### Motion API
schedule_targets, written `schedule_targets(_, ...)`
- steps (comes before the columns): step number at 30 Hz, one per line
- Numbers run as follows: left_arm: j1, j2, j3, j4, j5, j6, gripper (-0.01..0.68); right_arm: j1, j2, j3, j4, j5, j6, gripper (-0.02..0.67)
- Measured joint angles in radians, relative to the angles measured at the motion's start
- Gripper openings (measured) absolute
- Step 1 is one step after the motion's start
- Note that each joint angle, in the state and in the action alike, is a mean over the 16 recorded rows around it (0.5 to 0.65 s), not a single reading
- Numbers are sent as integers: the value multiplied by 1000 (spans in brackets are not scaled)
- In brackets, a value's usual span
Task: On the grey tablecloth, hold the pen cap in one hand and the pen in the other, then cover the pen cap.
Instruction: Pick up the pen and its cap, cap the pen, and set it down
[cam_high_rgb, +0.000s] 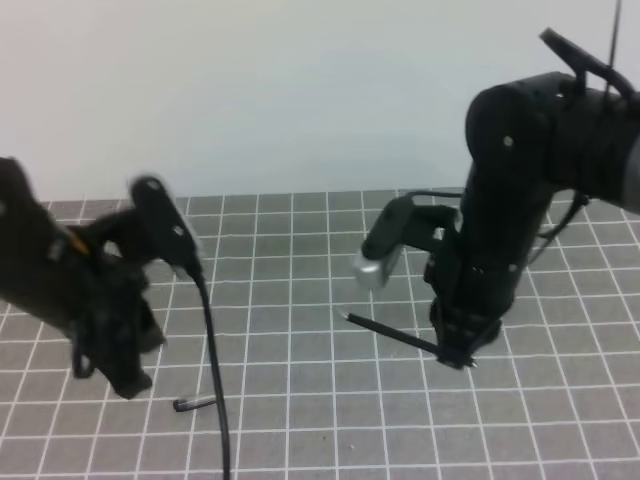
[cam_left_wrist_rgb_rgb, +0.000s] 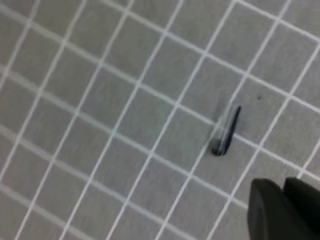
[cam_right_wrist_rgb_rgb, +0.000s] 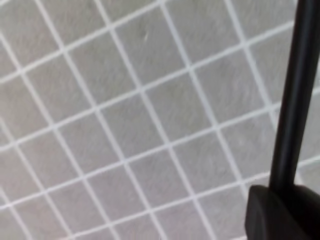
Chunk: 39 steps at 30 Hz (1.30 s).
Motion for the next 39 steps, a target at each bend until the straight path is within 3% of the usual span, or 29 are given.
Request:
schedule_targets(8,-12,135,0,13,-32,145,364,0,-79,159,-8,0,11,67)
schedule_targets(13,-12,204,0,50,-51,185,435,0,-116,251,-8,0,13,67)
schedule_targets(22,-12,283,0,93,-89,252,412,0,-147,335,8,0,7,67)
schedule_targets(39,-12,380,0,70,-121,351,391,0,-150,345,85,0,0,67)
